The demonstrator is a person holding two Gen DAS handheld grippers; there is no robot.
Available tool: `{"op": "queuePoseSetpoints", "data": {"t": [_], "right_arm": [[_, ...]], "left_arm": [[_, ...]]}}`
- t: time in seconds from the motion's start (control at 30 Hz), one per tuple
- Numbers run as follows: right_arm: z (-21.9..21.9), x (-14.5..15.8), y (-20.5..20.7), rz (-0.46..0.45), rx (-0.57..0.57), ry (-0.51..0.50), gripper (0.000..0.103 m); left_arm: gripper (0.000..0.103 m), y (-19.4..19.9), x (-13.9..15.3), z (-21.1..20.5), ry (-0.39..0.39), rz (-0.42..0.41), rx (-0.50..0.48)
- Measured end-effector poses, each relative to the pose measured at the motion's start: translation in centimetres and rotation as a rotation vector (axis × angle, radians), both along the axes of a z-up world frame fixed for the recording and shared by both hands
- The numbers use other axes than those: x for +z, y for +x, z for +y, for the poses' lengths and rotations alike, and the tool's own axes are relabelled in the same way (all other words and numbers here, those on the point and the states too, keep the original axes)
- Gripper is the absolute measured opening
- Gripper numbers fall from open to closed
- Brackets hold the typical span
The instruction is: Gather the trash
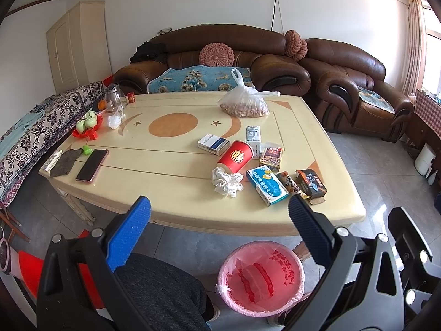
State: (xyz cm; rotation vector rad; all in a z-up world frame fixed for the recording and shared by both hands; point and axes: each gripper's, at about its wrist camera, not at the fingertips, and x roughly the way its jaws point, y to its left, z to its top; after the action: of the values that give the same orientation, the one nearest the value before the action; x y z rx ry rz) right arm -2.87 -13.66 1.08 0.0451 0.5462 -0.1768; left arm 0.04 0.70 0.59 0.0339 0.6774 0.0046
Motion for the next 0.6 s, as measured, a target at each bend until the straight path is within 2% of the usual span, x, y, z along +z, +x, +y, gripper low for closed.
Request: {"op": "queuePoseSetpoints", "data": {"t": [0.6], "right_arm": [[0.55,0.12,0.35,0.001,0.001,0.000,0.097]], "left_arm": [[0.098,0.08,-0.04,0.05,0.001,0.000,-0.001]]}}
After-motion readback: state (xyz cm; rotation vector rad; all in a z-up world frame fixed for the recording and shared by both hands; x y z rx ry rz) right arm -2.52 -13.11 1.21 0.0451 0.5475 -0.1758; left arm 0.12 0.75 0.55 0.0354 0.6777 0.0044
